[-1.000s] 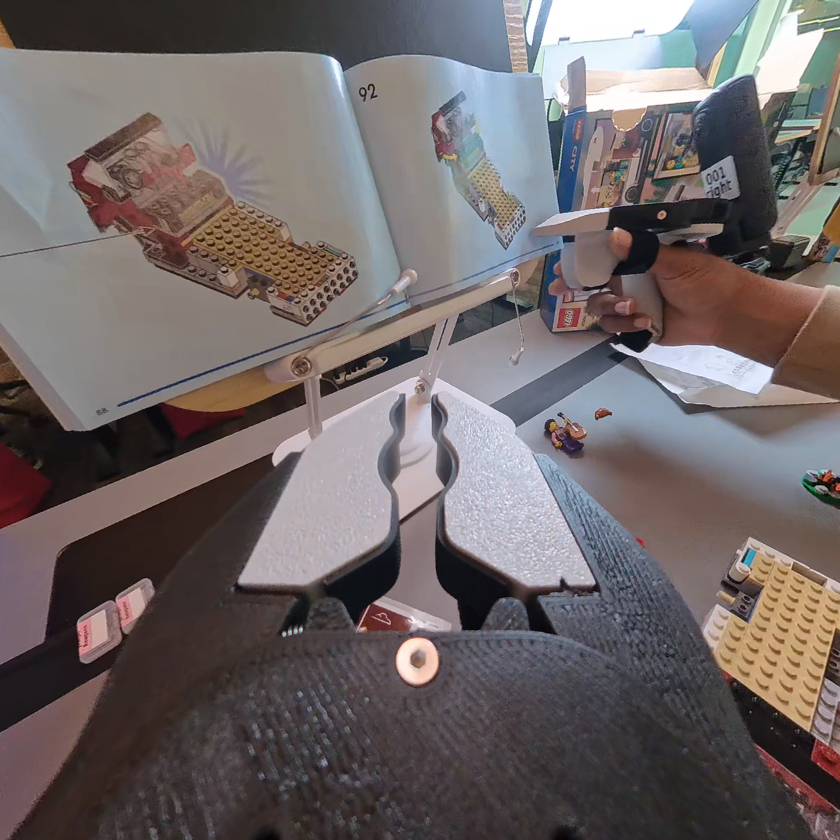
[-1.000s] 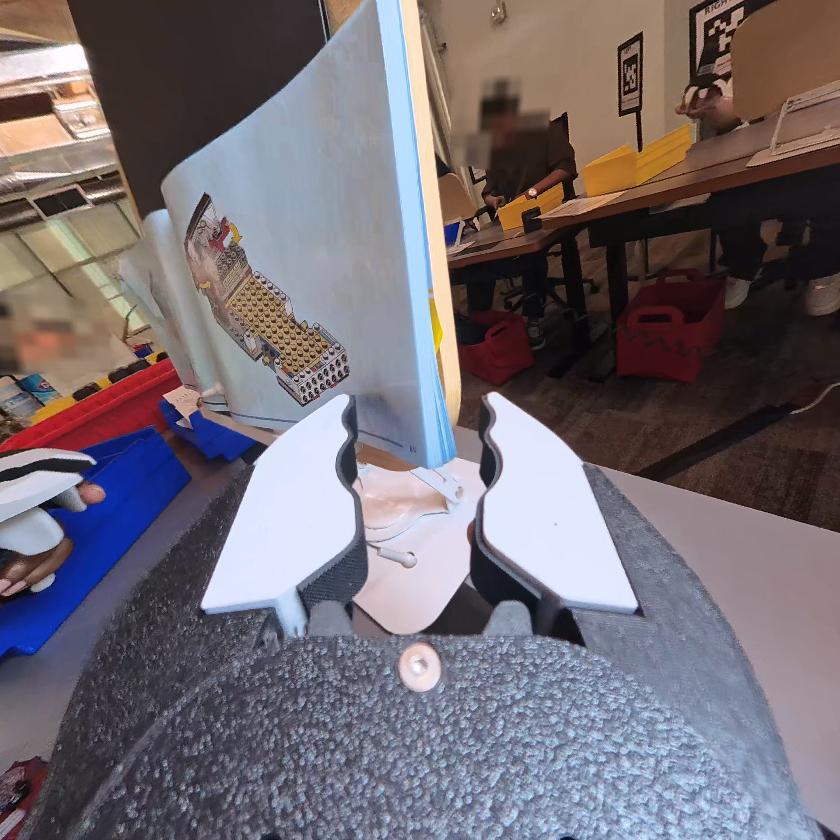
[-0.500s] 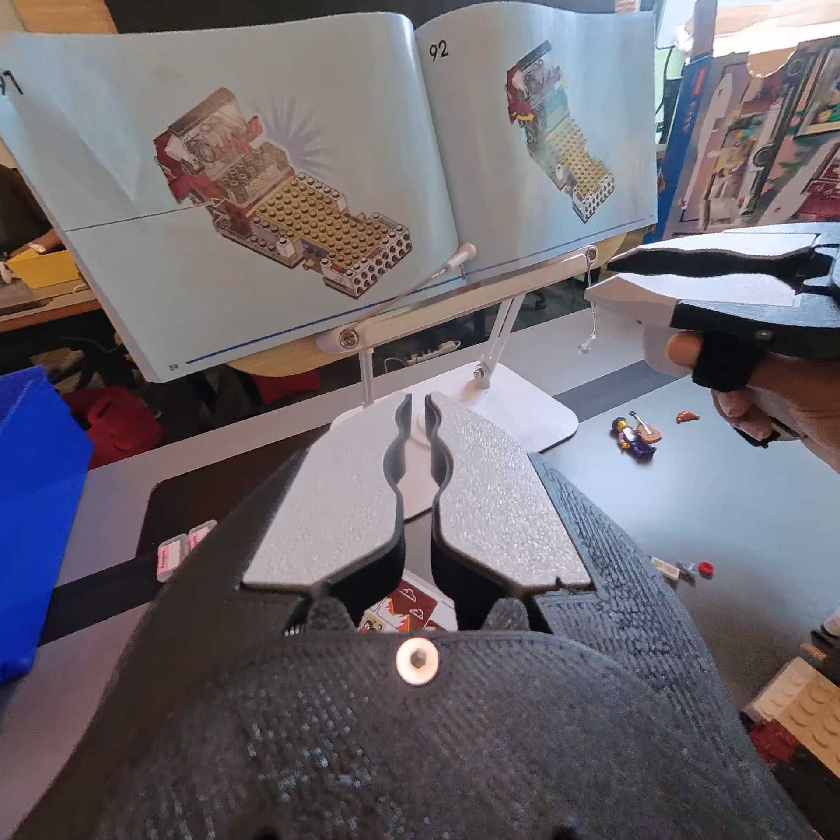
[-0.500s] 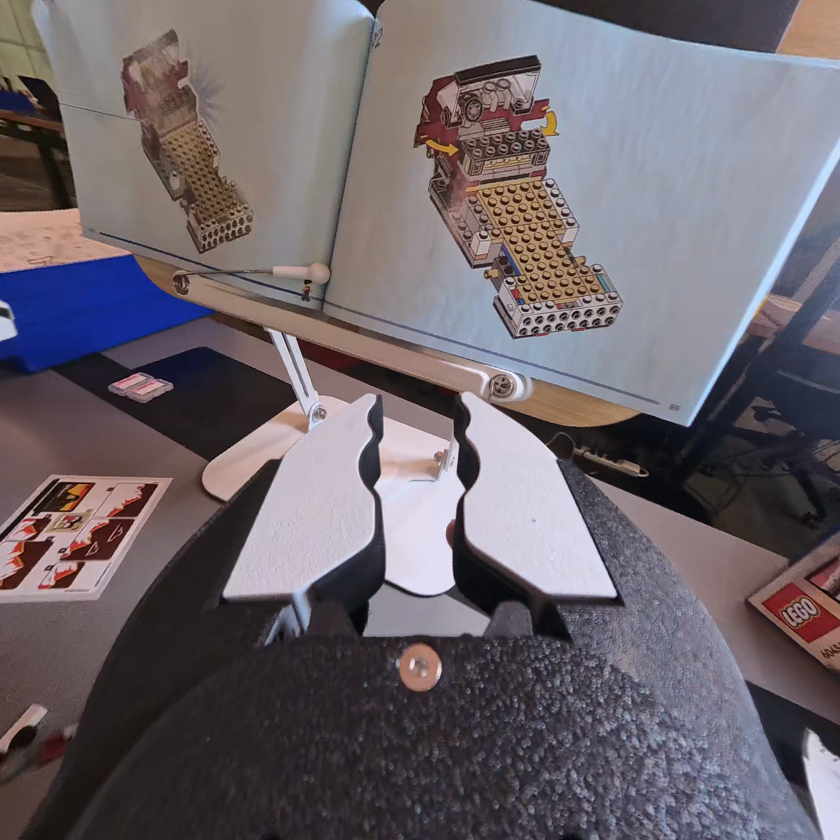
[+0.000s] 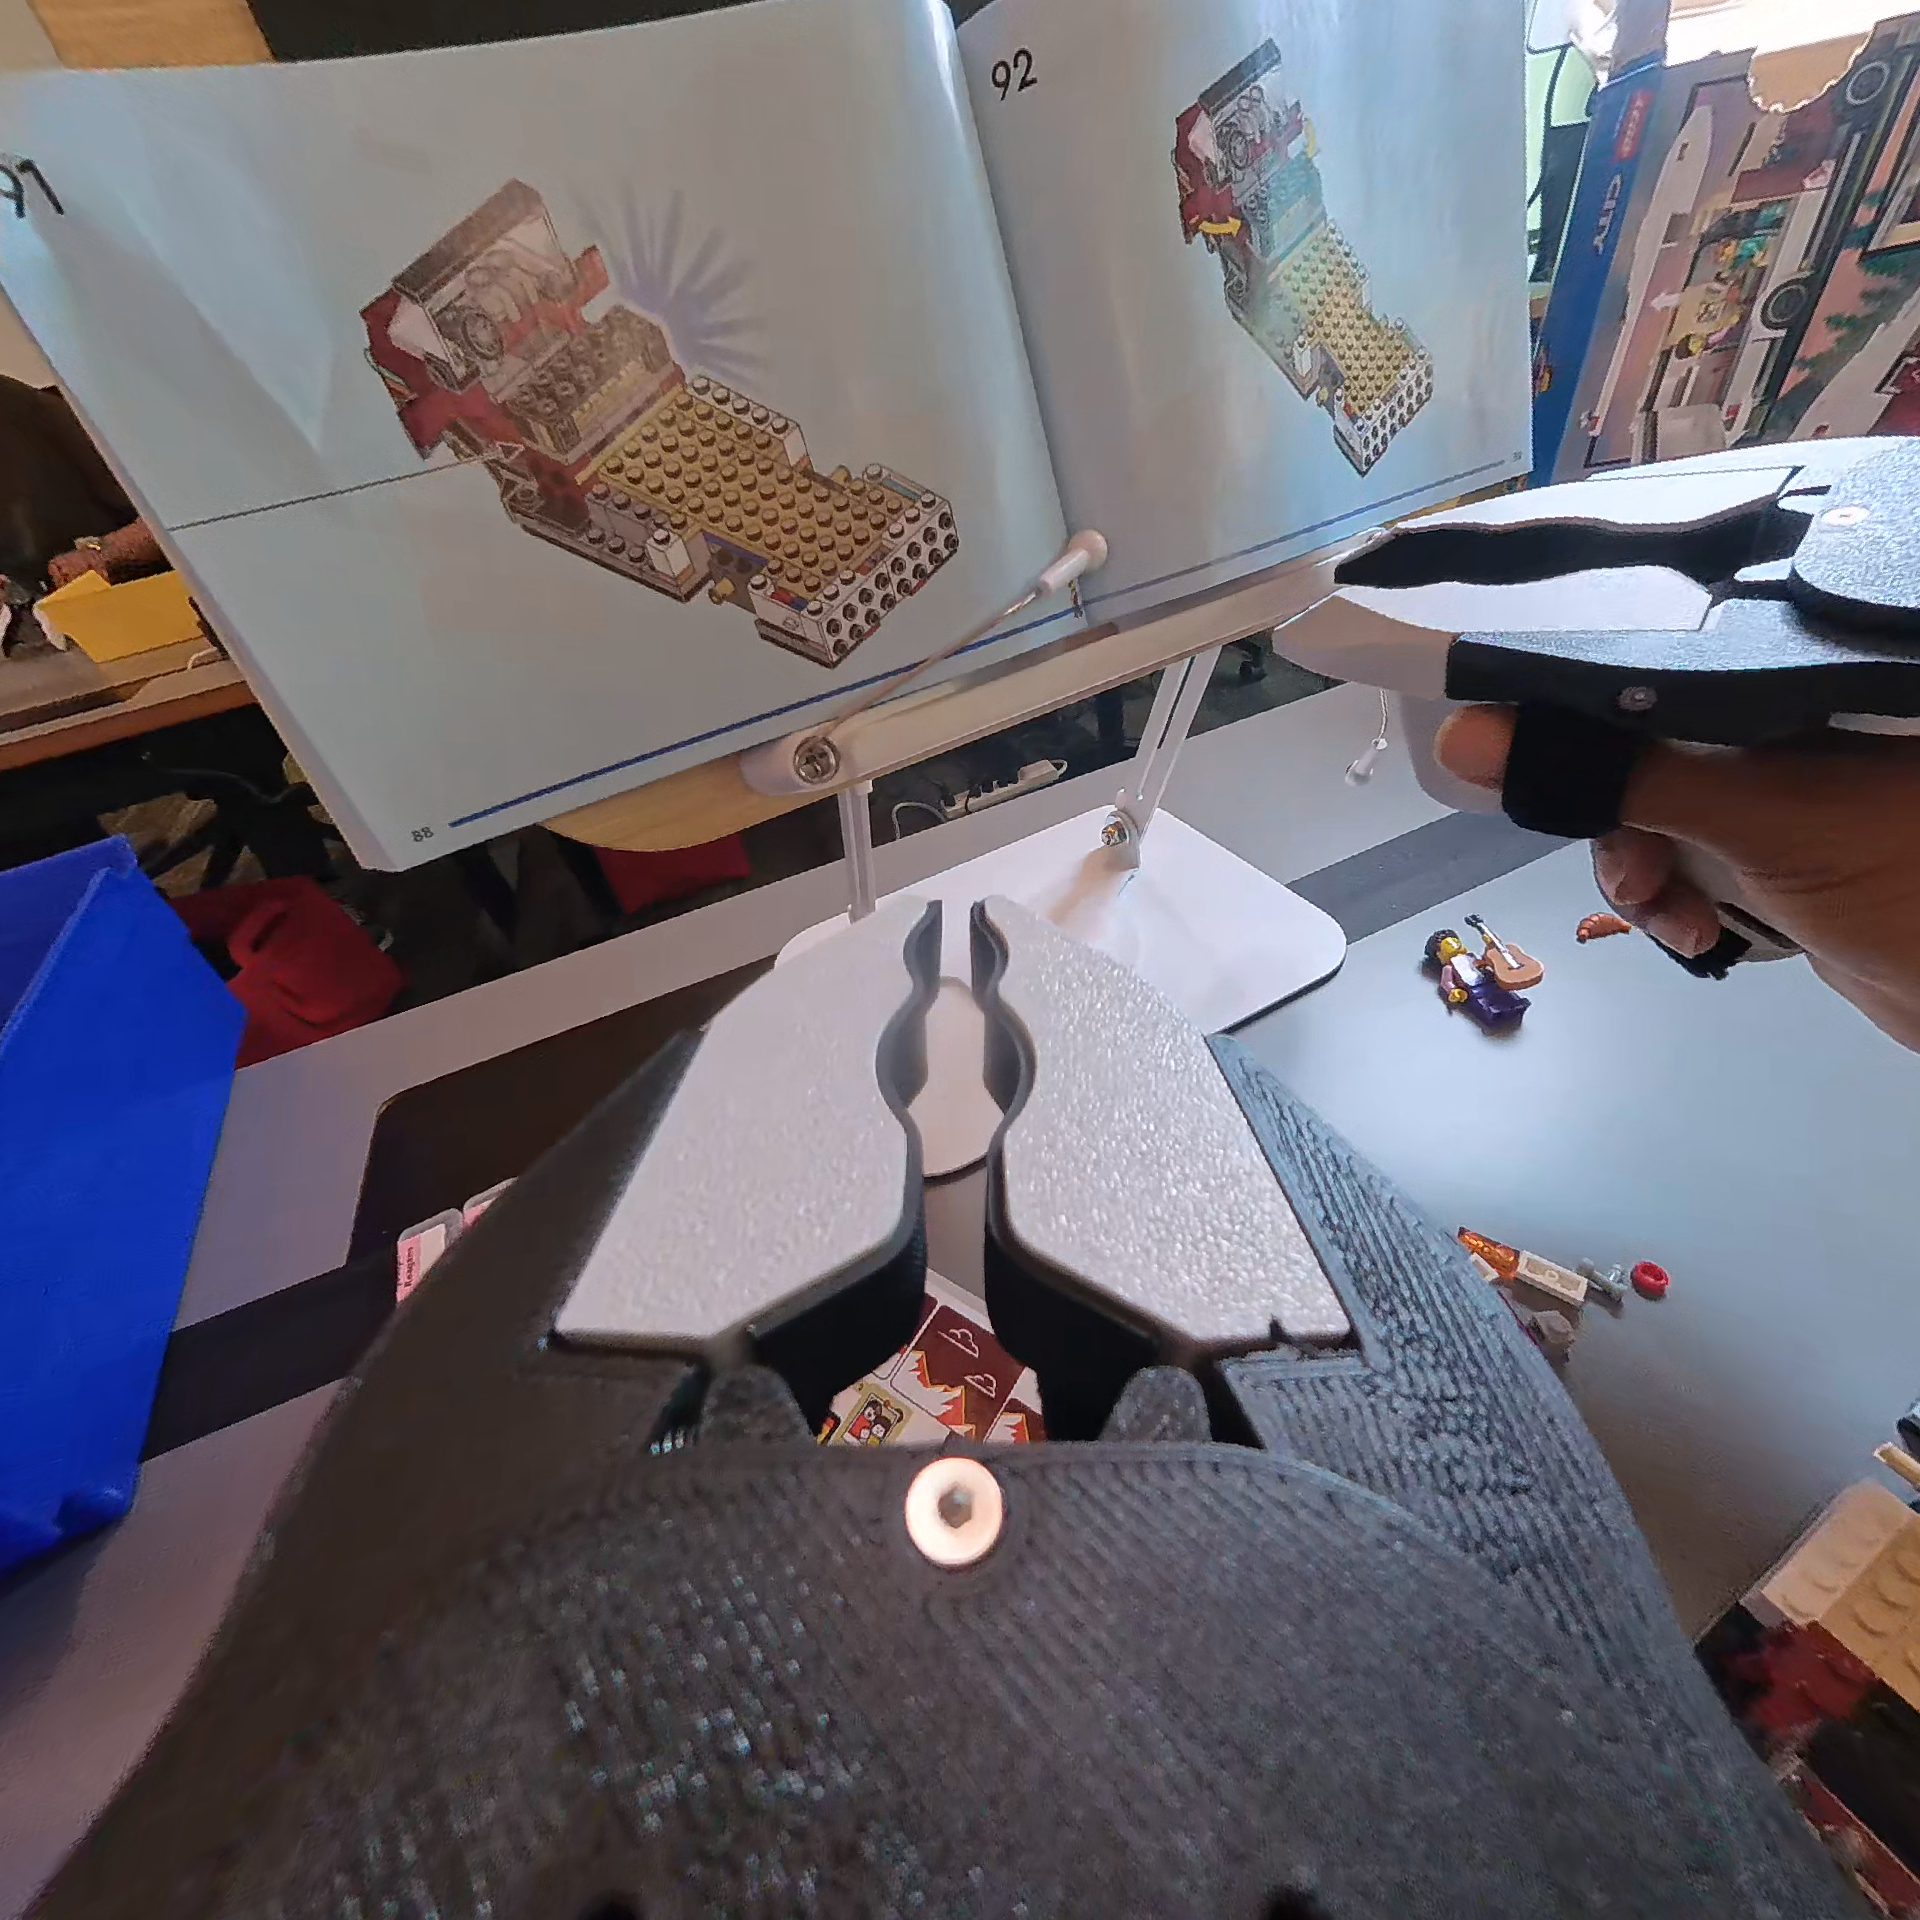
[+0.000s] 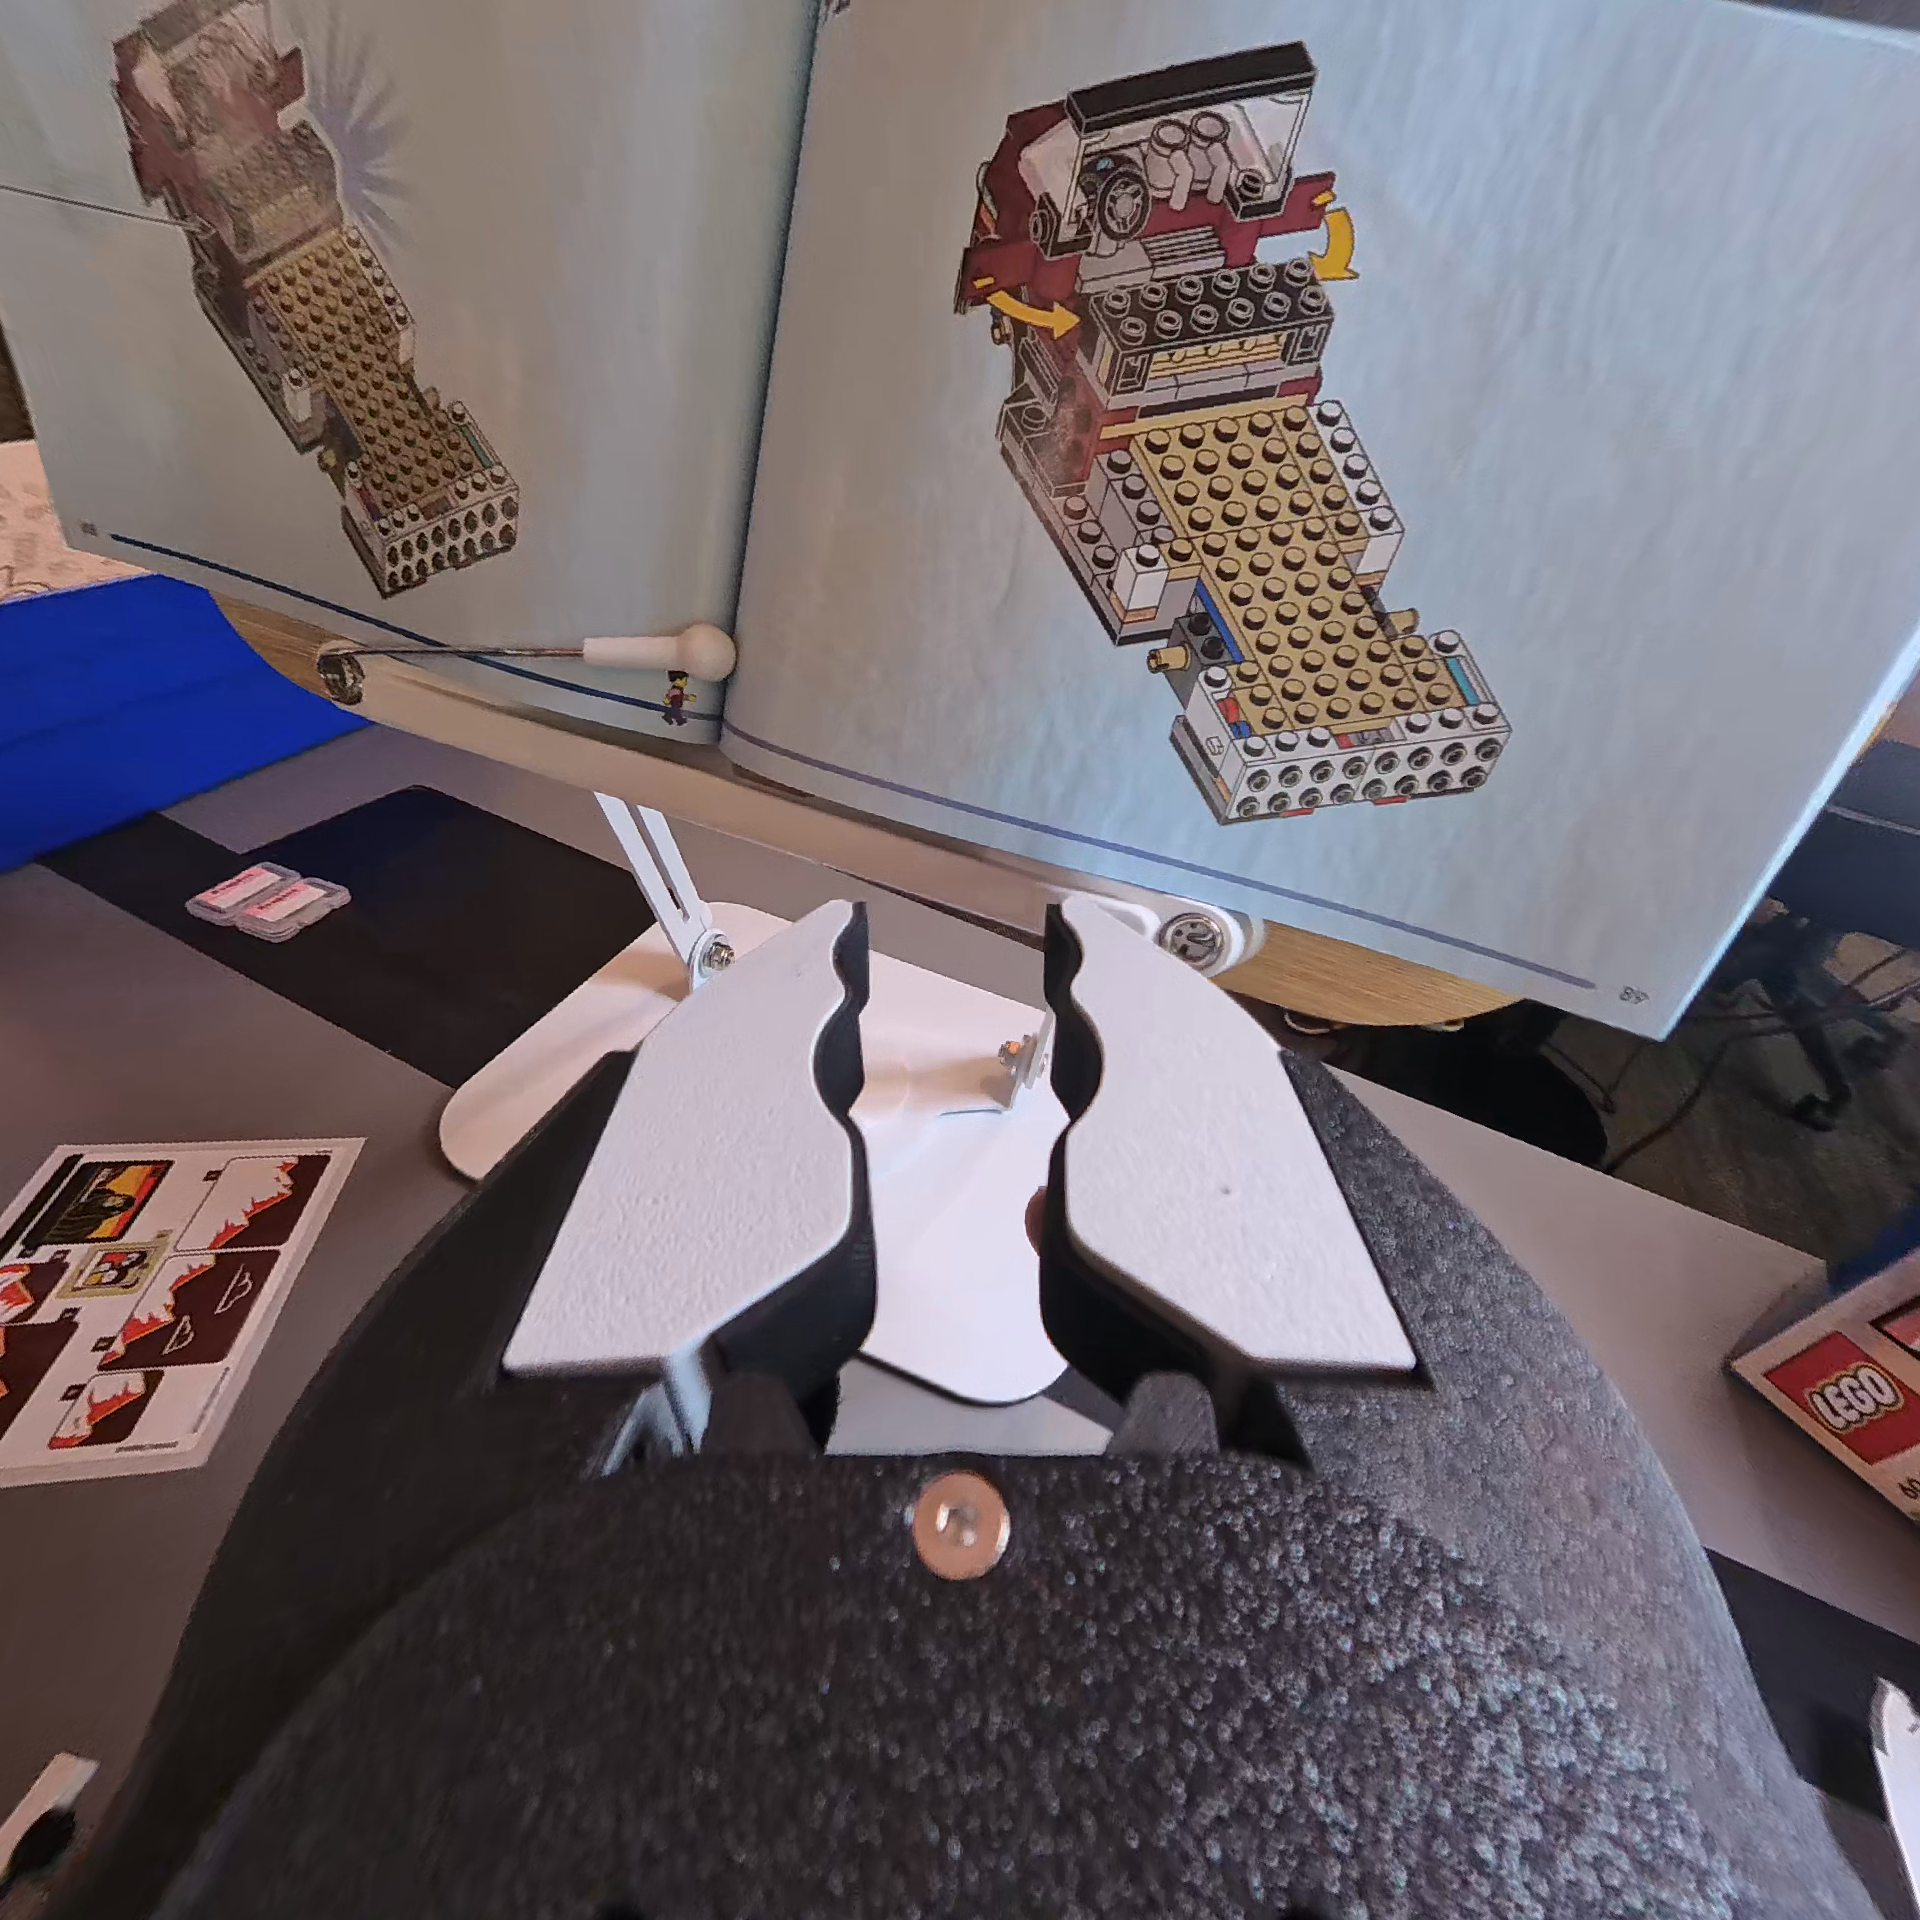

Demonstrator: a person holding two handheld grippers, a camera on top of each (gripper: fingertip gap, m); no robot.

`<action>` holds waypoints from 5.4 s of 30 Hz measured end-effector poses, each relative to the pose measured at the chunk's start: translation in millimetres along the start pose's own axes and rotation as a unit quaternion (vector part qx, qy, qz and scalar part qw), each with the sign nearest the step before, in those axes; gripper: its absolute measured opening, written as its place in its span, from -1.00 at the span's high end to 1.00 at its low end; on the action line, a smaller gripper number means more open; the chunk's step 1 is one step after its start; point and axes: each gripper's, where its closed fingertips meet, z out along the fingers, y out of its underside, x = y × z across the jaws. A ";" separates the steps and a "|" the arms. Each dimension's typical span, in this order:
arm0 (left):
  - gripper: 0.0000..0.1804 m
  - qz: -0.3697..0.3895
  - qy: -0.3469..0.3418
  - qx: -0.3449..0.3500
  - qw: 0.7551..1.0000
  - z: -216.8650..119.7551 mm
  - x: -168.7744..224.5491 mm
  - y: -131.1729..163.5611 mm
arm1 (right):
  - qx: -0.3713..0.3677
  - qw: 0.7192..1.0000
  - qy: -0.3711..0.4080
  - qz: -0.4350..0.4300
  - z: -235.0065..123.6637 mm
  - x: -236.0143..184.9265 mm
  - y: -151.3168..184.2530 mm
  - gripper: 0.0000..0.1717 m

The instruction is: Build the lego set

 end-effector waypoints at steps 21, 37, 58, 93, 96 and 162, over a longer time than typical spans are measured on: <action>1.00 0.015 -0.015 0.031 0.999 -0.3 5.3 -5.0 | 0.033 0.994 -0.106 -0.001 -179.7 -34.4 6.4 0.62; 1.00 -0.006 -0.018 0.127 0.992 -20.0 26.7 -37.3 | 0.074 0.989 -0.121 -0.046 -186.8 -34.5 11.7 0.62; 0.88 -0.006 0.049 0.086 0.995 -107.3 74.9 34.7 | 0.043 0.989 -0.138 0.022 -194.8 -54.3 27.9 0.59; 0.83 0.025 0.073 0.094 0.993 -107.9 77.2 34.2 | 0.104 0.985 -0.138 -0.027 -223.4 -53.0 30.5 0.59; 0.83 0.022 0.071 0.096 0.993 -108.3 76.0 33.2 | 0.106 0.985 -0.135 -0.023 -222.9 -51.2 30.7 0.59; 0.86 0.031 0.078 0.089 0.992 -107.3 81.4 33.4 | -0.238 0.794 -0.538 -0.156 -311.1 -143.4 133.3 0.62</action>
